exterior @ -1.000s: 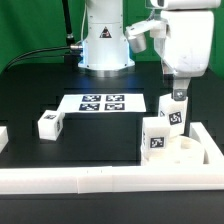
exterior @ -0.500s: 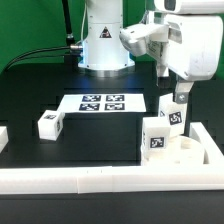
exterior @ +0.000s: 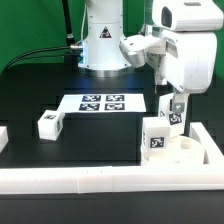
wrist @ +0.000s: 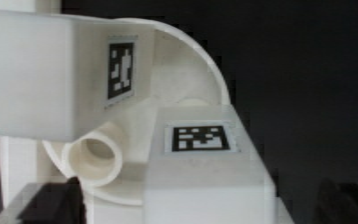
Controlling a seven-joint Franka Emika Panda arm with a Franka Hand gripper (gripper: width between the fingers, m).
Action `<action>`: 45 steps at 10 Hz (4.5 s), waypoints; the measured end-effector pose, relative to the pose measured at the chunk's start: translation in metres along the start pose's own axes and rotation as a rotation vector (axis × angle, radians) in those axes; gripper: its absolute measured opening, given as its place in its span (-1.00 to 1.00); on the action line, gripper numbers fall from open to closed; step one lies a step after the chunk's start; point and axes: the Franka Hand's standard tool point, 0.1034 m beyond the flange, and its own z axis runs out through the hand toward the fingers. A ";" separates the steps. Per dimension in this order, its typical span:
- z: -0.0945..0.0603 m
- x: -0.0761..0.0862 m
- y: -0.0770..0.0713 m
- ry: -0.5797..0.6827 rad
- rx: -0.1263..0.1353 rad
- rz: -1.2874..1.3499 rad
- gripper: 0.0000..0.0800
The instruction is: Assemble stool
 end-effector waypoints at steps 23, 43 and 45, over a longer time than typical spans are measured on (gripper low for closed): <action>0.004 0.008 0.004 -0.028 0.048 0.908 -0.16; 0.004 0.030 0.019 0.084 0.234 2.651 -0.16; 0.004 0.035 0.017 0.023 0.264 2.834 -0.16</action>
Offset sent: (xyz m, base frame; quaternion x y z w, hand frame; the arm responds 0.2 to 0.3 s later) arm 0.0016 0.0028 0.0021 0.0025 0.0033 -0.0032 1.0000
